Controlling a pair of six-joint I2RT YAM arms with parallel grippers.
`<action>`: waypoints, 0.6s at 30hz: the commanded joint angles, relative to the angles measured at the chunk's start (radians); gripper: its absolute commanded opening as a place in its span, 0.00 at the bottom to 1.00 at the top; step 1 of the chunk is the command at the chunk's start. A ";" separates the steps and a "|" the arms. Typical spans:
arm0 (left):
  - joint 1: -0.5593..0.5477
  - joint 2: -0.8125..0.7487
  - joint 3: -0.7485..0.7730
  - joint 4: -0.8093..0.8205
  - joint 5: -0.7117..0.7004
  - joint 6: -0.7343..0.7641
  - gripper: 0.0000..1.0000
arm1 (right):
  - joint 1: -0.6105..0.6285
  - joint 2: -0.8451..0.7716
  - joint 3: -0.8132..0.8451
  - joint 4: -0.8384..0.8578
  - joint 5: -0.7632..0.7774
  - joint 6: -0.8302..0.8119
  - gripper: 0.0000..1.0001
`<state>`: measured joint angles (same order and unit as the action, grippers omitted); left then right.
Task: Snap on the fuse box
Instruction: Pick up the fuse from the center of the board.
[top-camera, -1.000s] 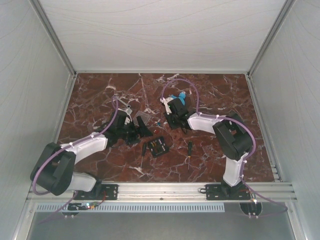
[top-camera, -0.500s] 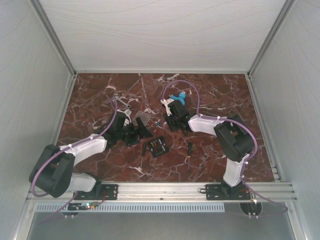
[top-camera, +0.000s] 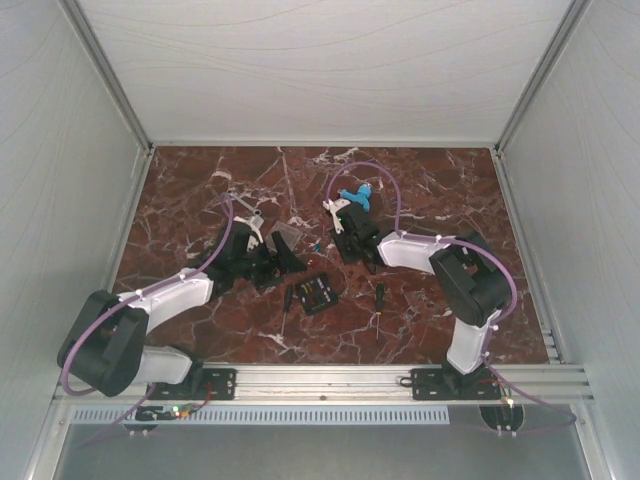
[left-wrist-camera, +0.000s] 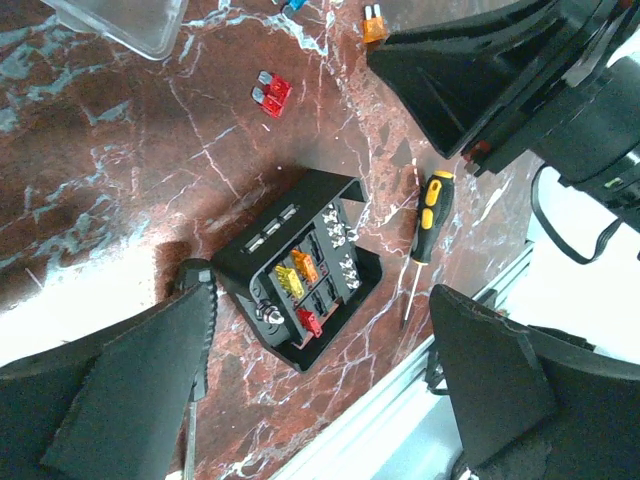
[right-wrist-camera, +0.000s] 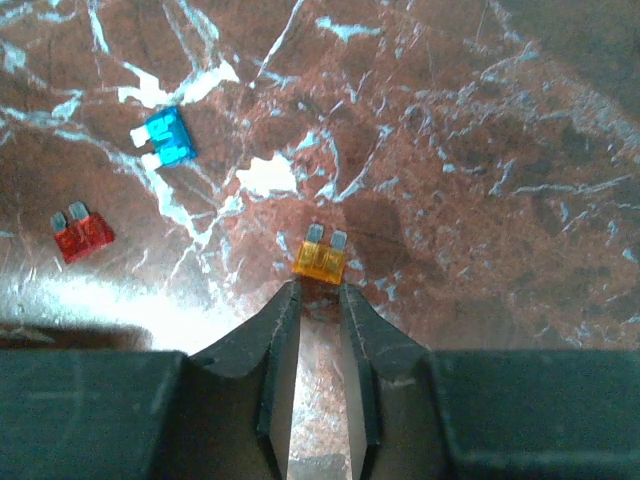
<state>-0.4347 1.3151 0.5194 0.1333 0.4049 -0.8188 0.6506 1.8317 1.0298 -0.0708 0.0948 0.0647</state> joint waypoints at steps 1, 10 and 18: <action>0.004 -0.020 0.019 0.077 0.034 -0.023 0.89 | 0.019 -0.056 -0.051 -0.046 -0.008 -0.007 0.18; 0.008 -0.004 0.077 0.112 0.061 -0.030 0.79 | 0.051 -0.213 -0.101 -0.016 -0.042 -0.028 0.18; 0.010 -0.028 0.076 0.090 0.039 -0.027 0.82 | 0.049 -0.154 -0.060 0.002 0.108 0.126 0.40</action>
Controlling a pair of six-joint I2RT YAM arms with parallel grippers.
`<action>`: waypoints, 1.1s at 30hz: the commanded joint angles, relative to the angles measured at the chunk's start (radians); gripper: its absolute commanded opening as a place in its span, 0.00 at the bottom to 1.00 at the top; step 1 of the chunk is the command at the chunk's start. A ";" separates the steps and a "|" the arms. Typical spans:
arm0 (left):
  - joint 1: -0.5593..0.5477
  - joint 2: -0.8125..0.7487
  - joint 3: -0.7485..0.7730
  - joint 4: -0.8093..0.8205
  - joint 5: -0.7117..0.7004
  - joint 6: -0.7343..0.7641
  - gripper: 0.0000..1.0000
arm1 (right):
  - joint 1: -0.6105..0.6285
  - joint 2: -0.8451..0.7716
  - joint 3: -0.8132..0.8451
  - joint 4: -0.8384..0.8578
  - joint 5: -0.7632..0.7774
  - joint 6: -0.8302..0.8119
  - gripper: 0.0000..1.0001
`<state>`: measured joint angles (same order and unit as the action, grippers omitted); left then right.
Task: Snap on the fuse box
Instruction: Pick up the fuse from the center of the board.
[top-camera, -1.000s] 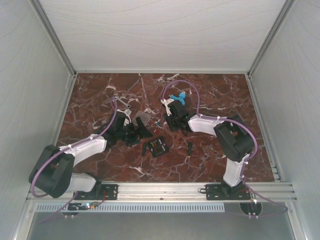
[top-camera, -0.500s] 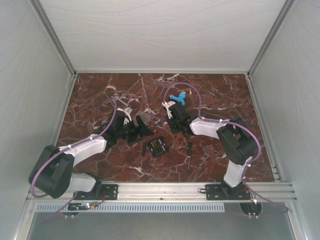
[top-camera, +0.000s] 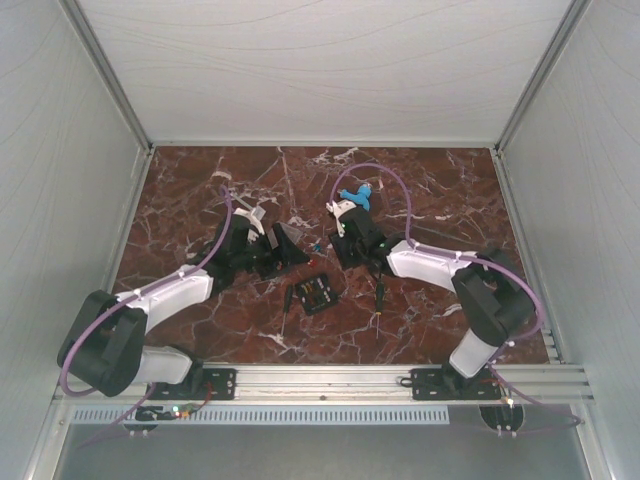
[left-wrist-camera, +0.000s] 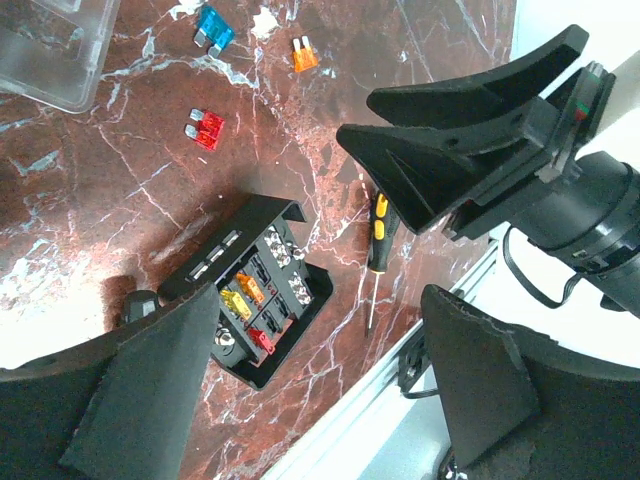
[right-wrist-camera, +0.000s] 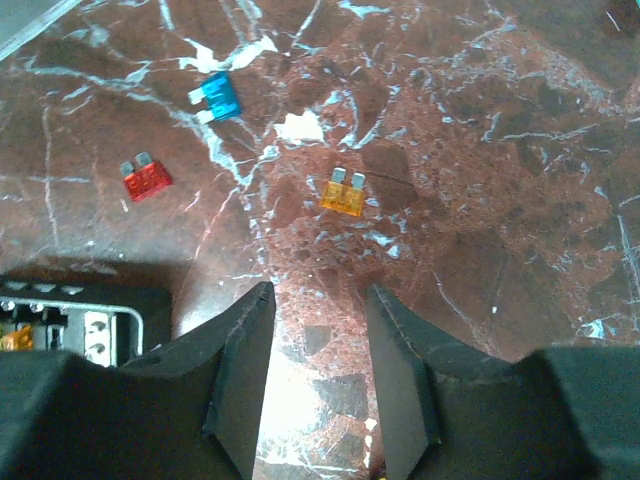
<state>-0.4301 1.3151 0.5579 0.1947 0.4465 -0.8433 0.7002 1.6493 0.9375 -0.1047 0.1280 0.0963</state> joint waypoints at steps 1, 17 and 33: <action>0.005 -0.031 0.036 0.023 -0.006 0.002 0.83 | 0.000 0.041 0.037 0.048 0.081 0.109 0.41; 0.007 -0.066 0.015 -0.019 -0.055 0.037 0.99 | -0.008 0.194 0.081 0.135 0.120 0.155 0.40; 0.007 -0.042 0.011 -0.001 -0.048 0.034 0.99 | -0.008 0.233 0.084 0.104 0.134 0.174 0.28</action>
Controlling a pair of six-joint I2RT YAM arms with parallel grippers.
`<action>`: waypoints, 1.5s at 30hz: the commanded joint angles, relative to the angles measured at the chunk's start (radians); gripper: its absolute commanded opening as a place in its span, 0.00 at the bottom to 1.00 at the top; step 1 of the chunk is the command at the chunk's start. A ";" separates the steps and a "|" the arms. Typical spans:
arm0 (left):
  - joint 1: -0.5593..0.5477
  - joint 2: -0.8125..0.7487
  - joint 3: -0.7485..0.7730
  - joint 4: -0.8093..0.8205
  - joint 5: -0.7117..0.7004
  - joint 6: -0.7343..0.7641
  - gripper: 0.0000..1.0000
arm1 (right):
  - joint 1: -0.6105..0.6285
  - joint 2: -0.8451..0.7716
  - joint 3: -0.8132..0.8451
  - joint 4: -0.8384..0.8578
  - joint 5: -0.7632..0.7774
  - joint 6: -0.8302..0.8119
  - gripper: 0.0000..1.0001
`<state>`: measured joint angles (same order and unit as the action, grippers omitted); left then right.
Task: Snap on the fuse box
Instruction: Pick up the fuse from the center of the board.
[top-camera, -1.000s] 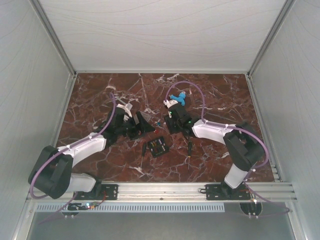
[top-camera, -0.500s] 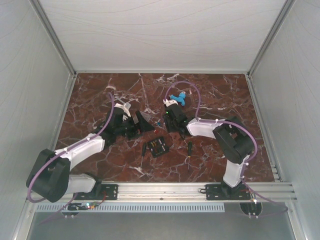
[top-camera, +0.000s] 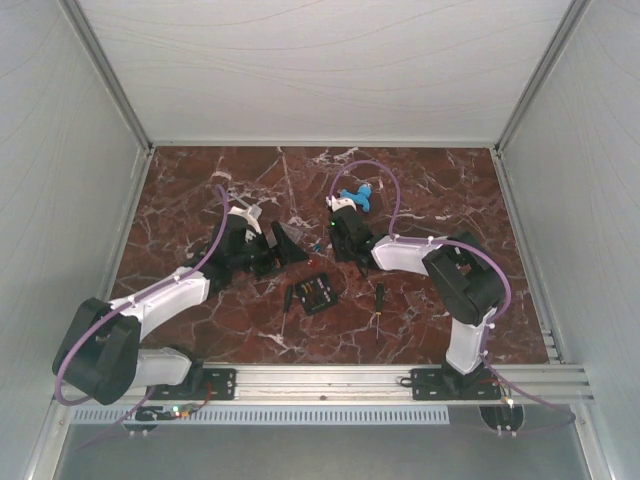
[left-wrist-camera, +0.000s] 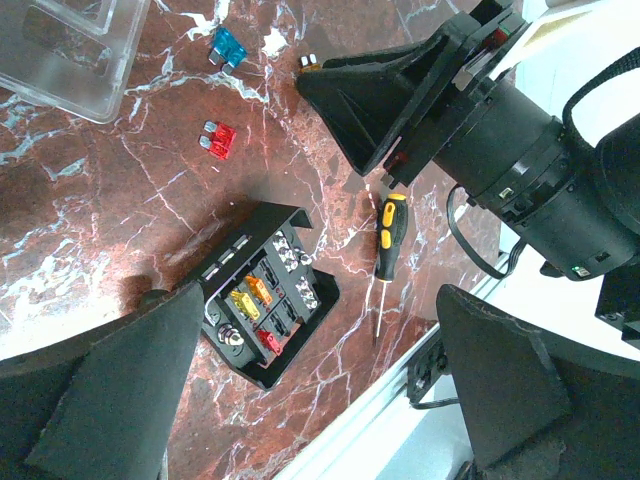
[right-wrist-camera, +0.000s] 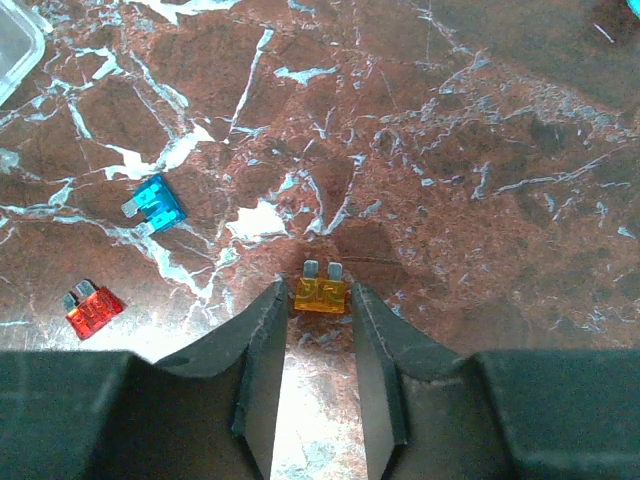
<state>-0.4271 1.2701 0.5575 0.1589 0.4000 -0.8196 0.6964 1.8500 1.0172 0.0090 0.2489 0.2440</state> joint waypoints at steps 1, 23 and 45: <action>0.004 0.005 0.012 0.034 -0.001 0.011 0.99 | -0.005 0.030 0.004 -0.011 0.012 0.029 0.26; 0.031 0.035 0.026 0.075 0.060 -0.013 0.94 | -0.005 -0.158 -0.091 0.020 -0.100 -0.070 0.14; 0.074 0.111 0.106 0.245 0.276 -0.130 0.54 | 0.077 -0.521 -0.196 0.126 -0.468 -0.259 0.13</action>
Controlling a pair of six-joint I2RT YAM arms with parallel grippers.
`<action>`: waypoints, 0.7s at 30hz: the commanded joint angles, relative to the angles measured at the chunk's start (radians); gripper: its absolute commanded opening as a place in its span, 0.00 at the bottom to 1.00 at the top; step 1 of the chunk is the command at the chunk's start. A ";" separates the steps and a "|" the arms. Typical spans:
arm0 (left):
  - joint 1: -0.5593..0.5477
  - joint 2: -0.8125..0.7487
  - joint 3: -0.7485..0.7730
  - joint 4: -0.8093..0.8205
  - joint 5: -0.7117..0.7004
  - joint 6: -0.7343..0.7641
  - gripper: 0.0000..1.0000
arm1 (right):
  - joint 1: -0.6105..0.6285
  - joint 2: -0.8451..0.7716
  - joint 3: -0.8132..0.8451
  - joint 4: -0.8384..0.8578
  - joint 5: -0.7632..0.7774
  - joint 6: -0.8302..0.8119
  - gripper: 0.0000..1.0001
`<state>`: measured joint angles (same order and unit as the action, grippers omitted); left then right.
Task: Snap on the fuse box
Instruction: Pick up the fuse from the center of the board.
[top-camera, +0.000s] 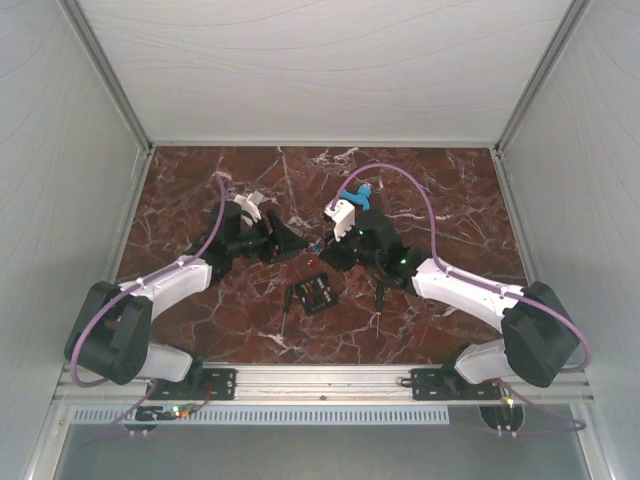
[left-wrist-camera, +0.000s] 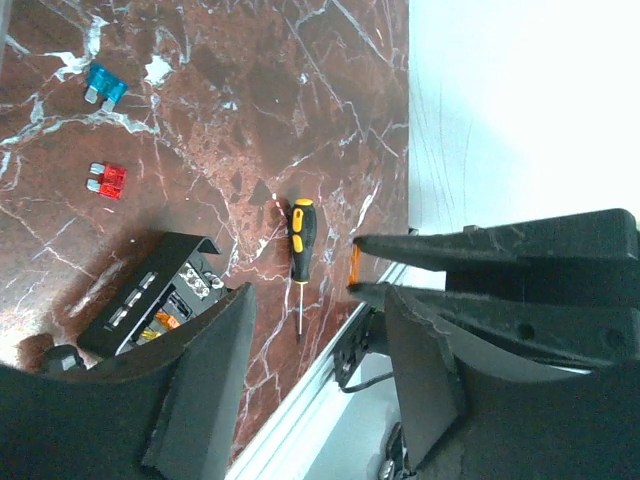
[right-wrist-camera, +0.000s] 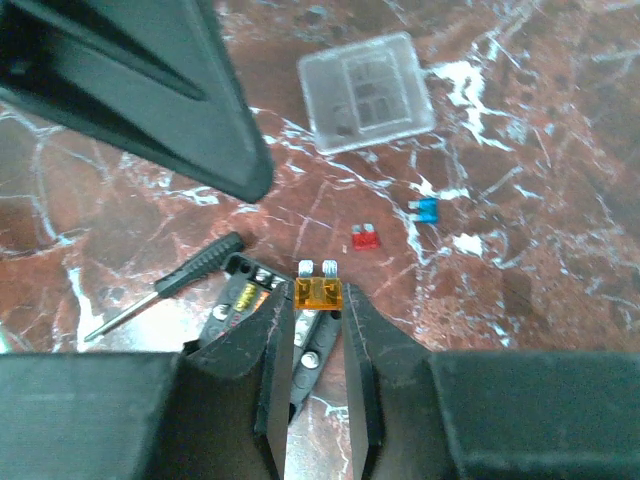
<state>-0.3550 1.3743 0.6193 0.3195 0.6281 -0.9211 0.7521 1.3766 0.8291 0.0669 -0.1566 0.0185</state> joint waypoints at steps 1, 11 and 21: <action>0.001 0.008 0.044 0.087 0.051 -0.028 0.53 | 0.025 -0.051 -0.008 0.070 -0.067 -0.035 0.14; -0.038 0.037 0.035 0.145 0.079 -0.058 0.38 | 0.047 -0.071 -0.024 0.128 -0.099 -0.008 0.13; -0.072 0.048 0.027 0.179 0.084 -0.071 0.25 | 0.051 -0.078 -0.037 0.134 -0.099 0.004 0.12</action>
<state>-0.4164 1.4128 0.6197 0.4294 0.6930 -0.9817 0.7956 1.3312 0.7994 0.1474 -0.2470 0.0162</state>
